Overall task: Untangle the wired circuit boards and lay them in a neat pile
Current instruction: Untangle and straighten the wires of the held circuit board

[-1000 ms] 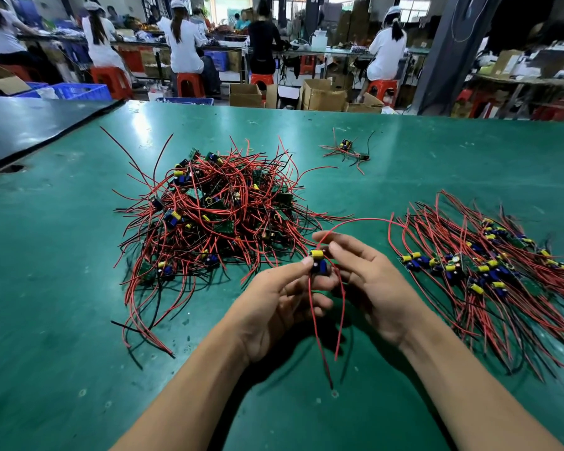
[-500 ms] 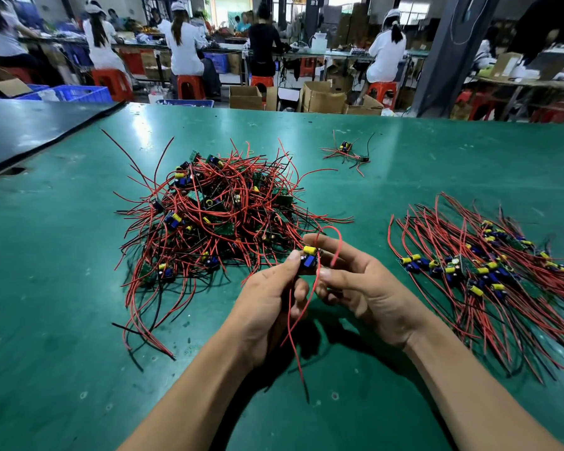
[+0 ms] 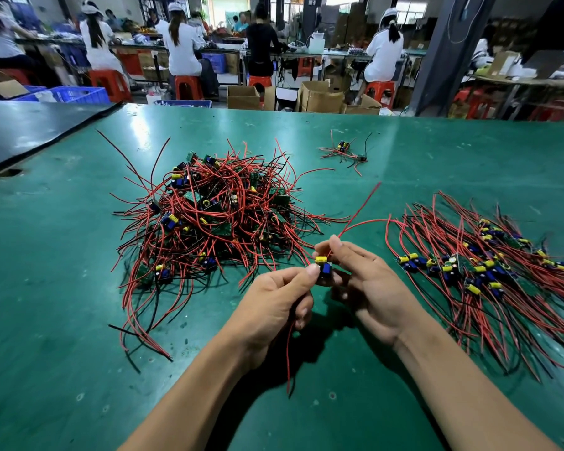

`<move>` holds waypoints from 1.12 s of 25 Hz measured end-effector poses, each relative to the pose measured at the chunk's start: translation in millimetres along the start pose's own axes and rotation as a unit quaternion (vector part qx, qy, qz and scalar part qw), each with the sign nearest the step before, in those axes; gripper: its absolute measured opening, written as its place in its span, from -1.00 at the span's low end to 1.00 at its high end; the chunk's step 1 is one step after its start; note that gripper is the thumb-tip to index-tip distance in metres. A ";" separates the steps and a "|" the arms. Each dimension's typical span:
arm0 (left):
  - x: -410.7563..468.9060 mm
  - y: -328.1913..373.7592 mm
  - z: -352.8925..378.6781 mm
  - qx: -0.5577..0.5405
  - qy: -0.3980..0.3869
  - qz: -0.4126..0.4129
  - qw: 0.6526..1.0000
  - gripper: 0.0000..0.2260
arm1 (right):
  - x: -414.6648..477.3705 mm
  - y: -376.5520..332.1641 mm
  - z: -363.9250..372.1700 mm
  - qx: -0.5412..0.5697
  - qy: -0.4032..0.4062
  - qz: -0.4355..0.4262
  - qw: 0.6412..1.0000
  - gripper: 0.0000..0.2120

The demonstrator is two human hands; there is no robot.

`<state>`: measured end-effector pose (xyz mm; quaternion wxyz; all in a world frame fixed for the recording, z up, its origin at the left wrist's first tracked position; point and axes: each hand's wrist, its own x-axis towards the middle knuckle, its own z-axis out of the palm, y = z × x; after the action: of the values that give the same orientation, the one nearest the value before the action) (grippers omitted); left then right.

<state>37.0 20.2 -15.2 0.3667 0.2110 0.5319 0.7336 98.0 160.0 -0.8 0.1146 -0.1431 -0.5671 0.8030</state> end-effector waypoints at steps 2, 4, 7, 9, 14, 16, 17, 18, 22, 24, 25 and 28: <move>-0.8 0.3 -0.9 0.012 -0.008 -0.005 1.000 -0.50 | 1.6 -2.0 -0.4 0.026 0.028 0.002 0.999 -0.76; -1.8 1.4 -1.3 0.018 -0.019 -0.017 1.000 -0.53 | 2.3 -4.1 -2.4 0.042 0.036 0.012 0.998 -0.79; -1.3 3.3 0.1 -0.001 -0.038 -0.024 0.999 -0.72 | 0.6 -5.3 -1.5 0.048 0.015 0.025 0.998 -0.84; -0.9 2.5 1.8 -0.016 -0.028 -0.019 0.999 -0.75 | -0.7 -4.8 1.1 0.043 0.001 0.024 0.999 -0.84; -1.0 0.2 7.2 -0.022 0.022 -0.017 0.999 -0.95 | -5.6 -0.7 5.7 0.003 -0.006 0.013 1.000 -0.75; -1.9 1.6 6.7 0.026 0.026 0.000 0.999 -0.88 | -5.7 0.2 4.5 -0.007 -0.004 0.001 1.000 -0.73; -3.1 2.6 6.8 0.061 0.018 0.017 0.998 -0.86 | -5.6 0.2 3.5 -0.025 -0.004 -0.005 1.000 -0.72; -4.9 4.0 7.3 0.090 0.006 0.035 0.995 -0.87 | -5.4 -0.1 3.3 -0.043 -0.008 -0.007 0.999 -0.71; -9.9 7.1 9.8 0.149 -0.020 0.072 0.986 -0.91 | -3.7 -0.1 4.6 -0.016 -0.028 0.031 0.999 -0.73; -8.2 4.8 10.1 0.130 -0.008 0.056 0.990 -0.88 | -3.4 -0.9 4.0 0.004 -0.022 0.036 0.999 -0.75; -7.3 4.0 10.3 0.115 0.002 0.044 0.992 -0.87 | -3.1 -1.1 3.7 0.005 -0.019 0.038 0.999 -0.76; -5.2 2.8 10.3 0.053 0.021 0.011 0.998 -0.81 | -2.4 -0.6 2.8 -0.019 -0.010 0.043 0.999 -0.76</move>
<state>46.7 22.2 -8.5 0.3358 0.2201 0.5754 0.7125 99.3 156.9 0.9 0.0717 -0.1610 -0.5770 0.7975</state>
